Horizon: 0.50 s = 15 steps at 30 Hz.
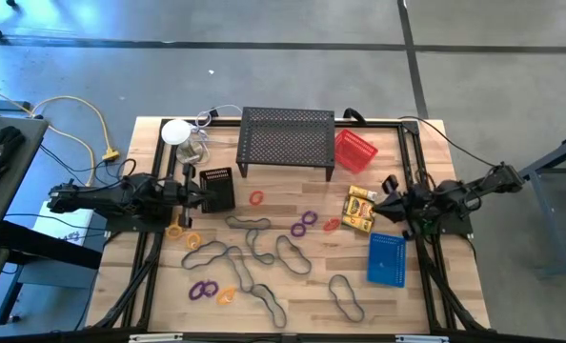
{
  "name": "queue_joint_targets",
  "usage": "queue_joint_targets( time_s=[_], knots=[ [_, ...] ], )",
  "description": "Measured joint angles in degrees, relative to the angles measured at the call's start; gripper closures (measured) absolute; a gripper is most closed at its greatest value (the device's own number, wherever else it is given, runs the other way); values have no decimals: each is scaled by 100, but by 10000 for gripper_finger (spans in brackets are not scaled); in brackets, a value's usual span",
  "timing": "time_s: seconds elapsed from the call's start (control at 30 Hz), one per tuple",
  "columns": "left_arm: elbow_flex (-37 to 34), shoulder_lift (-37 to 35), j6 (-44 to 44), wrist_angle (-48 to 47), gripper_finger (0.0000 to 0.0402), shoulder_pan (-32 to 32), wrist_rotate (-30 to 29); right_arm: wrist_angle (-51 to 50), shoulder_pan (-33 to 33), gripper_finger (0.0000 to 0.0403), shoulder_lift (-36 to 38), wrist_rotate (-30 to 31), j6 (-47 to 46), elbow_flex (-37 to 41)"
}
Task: Pick & Place Office Desk Supplies
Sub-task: Put the small crayon box into the red basket
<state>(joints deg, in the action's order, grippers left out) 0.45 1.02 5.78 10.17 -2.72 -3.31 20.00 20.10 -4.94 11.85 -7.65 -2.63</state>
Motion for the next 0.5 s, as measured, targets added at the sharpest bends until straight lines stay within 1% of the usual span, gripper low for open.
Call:
queue_joint_targets(
  time_s=[0.03,0.1,0.2,0.3,0.37,0.4,0.43,0.5],
  knots=[
    [0,0,59,57,400,-17,0,-13,0,393,-38,158,169,-113],
    [0,-2,194,195,395,-49,-8,-185,0,379,-223,738,429,-366],
    [0,25,365,283,377,-59,-36,-1102,-2,342,-604,1980,581,-781],
    [0,61,335,278,347,-59,-201,-2104,-2,292,-1160,3393,174,-1236],
    [0,133,238,276,322,-59,-284,-2767,-20,258,-1666,4076,-369,-1526],
    [0,184,260,259,309,-59,-285,-3001,-58,243,-1926,4239,-661,-1704],
    [0,250,327,263,296,-59,-284,-3263,-120,230,-2143,4275,-931,-1885],
    [0,371,416,348,274,-48,-284,-3811,-303,210,-2481,4085,-1385,-2234]
  ],
)
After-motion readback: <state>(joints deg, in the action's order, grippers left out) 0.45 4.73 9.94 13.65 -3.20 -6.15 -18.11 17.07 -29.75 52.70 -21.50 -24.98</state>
